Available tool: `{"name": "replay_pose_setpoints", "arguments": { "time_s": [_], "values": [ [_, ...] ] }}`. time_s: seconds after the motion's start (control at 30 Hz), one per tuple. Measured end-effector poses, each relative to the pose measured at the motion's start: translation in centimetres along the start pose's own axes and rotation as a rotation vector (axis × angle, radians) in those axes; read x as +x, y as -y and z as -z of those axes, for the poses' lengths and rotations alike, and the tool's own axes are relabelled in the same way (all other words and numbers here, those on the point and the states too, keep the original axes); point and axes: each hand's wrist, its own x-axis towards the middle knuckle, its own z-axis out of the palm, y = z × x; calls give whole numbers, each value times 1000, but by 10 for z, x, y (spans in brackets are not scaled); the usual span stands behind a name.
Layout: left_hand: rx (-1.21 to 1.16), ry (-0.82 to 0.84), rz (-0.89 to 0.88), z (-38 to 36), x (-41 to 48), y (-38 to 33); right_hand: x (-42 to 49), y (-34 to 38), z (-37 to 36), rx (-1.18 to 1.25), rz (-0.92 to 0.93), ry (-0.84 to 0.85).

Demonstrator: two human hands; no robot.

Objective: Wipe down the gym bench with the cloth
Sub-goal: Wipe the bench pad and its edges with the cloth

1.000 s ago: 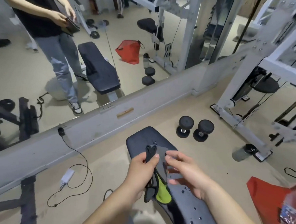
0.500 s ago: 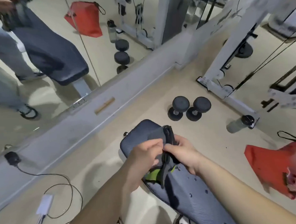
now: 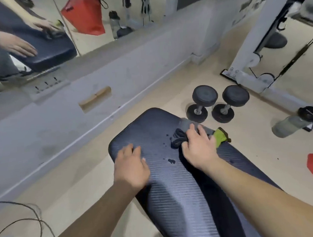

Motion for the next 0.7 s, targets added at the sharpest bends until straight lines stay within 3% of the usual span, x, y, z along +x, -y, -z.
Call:
{"name": "replay_pose_setpoints", "arguments": {
  "time_s": [0.1,0.2,0.33,0.5,0.7],
  "values": [
    [59,-336,-64,-22,7,11,22,-10,-23,15,91,-131],
    [18,-473,-70,-33,7,13,35,-14,-21,77,94,-169],
    [-26,-380,-94,-34,-12,15,12,-11,-27,93,125,-159],
    [-28,-176,-108,-29,-50,18,-44,3,-23,105,102,5],
    [-1,-161,-150,-31,-67,25,-101,34,-40,-49,253,60]
  ]
}}
